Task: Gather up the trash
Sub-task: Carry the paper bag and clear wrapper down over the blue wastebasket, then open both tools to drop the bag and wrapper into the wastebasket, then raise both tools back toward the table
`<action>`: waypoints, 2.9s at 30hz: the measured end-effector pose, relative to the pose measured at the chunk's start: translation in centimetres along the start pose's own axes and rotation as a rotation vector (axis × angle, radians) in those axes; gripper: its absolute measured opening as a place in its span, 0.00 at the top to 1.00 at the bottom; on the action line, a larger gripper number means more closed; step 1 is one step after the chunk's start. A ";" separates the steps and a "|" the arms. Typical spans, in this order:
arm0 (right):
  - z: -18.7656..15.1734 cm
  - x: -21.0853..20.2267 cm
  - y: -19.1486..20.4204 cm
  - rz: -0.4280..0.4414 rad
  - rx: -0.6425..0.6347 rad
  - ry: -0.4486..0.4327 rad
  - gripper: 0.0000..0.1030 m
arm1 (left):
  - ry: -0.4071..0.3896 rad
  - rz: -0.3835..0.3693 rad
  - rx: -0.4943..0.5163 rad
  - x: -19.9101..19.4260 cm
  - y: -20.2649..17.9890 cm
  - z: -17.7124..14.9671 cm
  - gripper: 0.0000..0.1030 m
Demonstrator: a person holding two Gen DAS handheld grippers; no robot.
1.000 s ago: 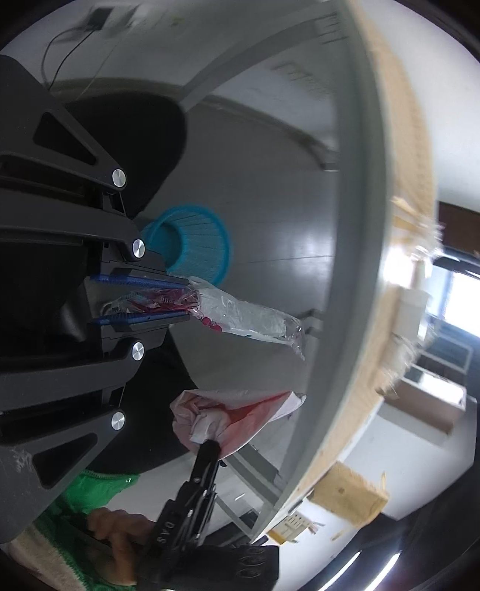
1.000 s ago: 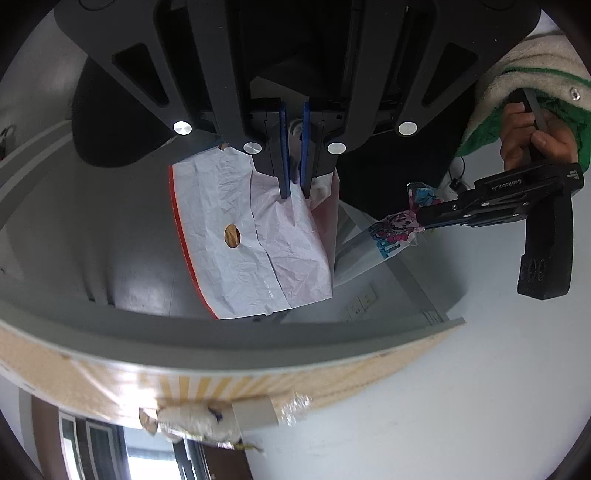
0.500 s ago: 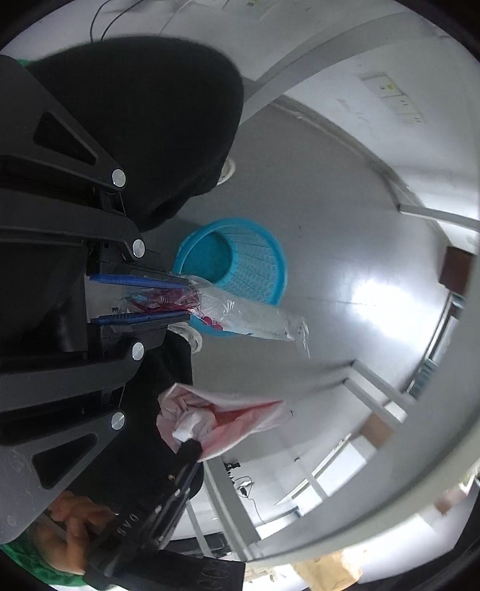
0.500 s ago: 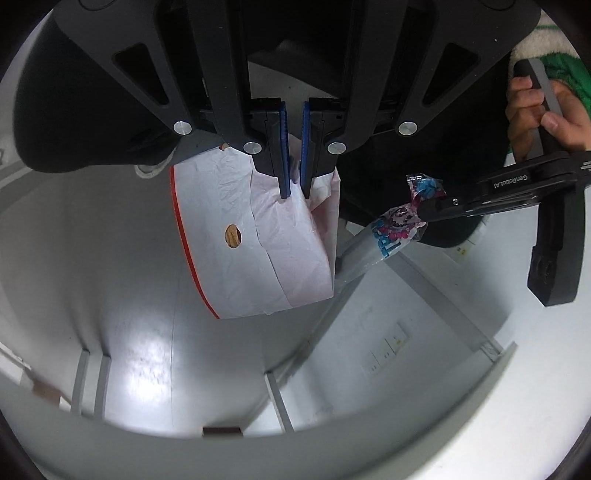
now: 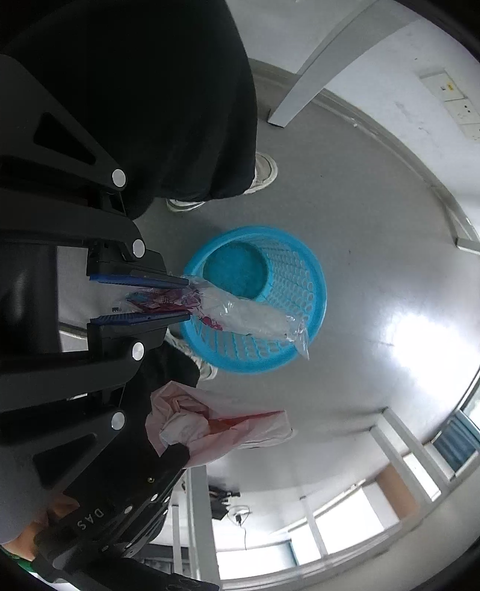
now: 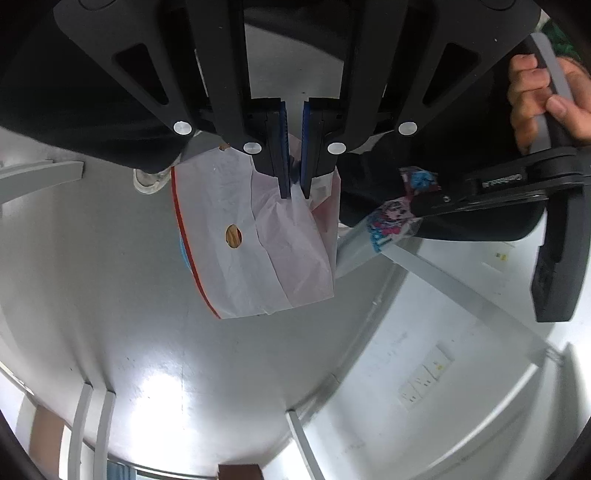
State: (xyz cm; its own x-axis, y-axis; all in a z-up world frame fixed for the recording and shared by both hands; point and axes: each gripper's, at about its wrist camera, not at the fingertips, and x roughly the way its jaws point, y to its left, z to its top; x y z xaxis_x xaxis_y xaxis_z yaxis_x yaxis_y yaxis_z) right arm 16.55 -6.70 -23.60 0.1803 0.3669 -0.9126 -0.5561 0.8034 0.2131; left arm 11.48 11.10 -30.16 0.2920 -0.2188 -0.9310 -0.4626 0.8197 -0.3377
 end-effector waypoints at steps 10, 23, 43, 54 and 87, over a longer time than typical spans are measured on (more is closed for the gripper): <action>2.2 6.1 -1.3 -0.038 -0.012 0.109 0.95 | 0.091 0.038 -0.088 4.8 0.4 2.9 0.89; 4.5 13.7 -4.6 0.000 0.090 0.246 0.95 | 0.163 0.085 -0.128 10.1 0.5 5.7 0.89; 4.6 15.3 -6.3 -0.009 0.128 0.222 0.71 | 0.161 0.012 -0.254 10.4 2.3 6.1 0.61; 3.2 8.8 -5.0 -0.060 0.089 0.131 0.66 | 0.019 0.028 -0.110 3.5 0.5 3.9 0.61; -5.4 -22.5 1.8 -0.006 -0.118 -0.447 0.23 | -0.605 0.018 0.255 -20.5 -5.3 -7.5 0.24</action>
State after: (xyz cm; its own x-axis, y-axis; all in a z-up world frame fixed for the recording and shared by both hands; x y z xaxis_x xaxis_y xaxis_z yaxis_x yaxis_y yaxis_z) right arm 7.14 -16.05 -4.56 0.5015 0.5493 -0.6684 -0.6376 0.7568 0.1436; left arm 1.66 7.30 -10.29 0.7398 0.0720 -0.6690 -0.2810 0.9365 -0.2100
